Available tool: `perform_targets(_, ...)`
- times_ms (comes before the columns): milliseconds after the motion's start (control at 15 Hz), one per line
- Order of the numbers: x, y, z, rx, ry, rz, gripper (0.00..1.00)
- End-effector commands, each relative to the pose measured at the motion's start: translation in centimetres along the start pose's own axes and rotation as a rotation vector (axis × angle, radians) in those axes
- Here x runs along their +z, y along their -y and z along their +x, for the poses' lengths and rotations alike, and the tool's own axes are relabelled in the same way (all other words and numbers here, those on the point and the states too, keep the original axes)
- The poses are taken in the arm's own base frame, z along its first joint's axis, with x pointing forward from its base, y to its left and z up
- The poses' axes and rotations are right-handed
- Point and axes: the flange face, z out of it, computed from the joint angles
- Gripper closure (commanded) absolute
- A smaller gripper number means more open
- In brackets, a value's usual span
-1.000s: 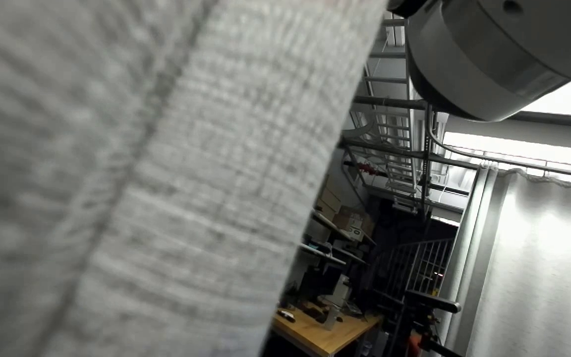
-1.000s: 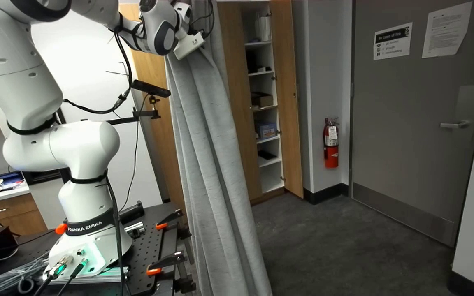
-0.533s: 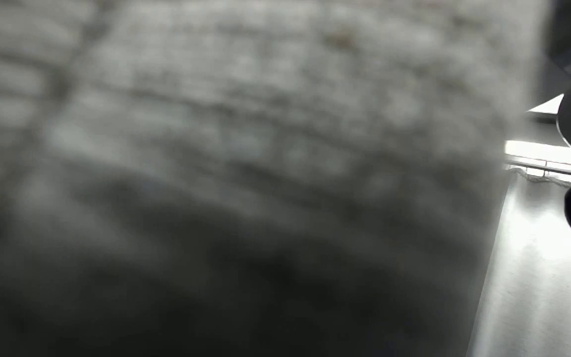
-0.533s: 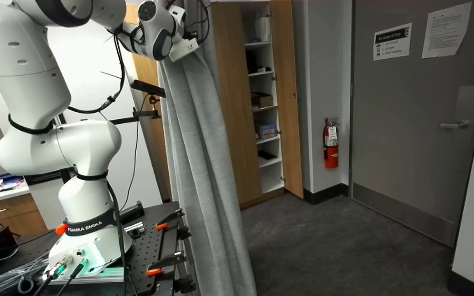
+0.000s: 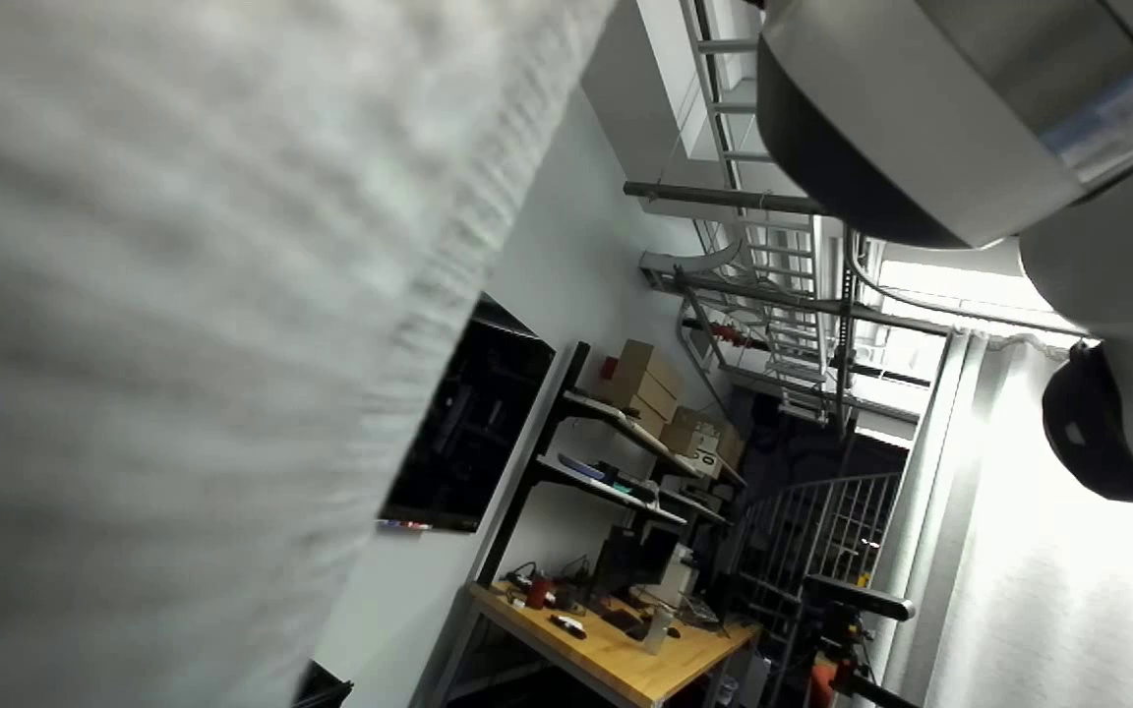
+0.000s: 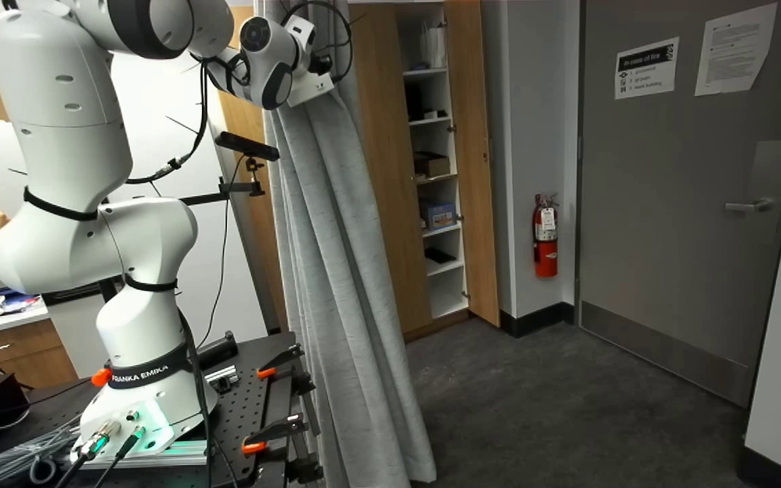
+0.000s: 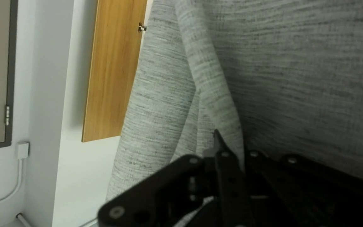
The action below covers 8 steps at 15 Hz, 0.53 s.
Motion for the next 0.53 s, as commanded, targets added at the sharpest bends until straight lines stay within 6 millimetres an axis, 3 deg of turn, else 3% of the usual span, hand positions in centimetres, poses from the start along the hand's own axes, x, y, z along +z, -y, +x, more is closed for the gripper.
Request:
perform_targets(0, 2.5, 3.6, -5.0, -0.049, 0.121, 0.048, 0.99)
perform_targets(467, 2.9, 2.7, -6.5, -0.120, 0.098, -0.117, 0.99)
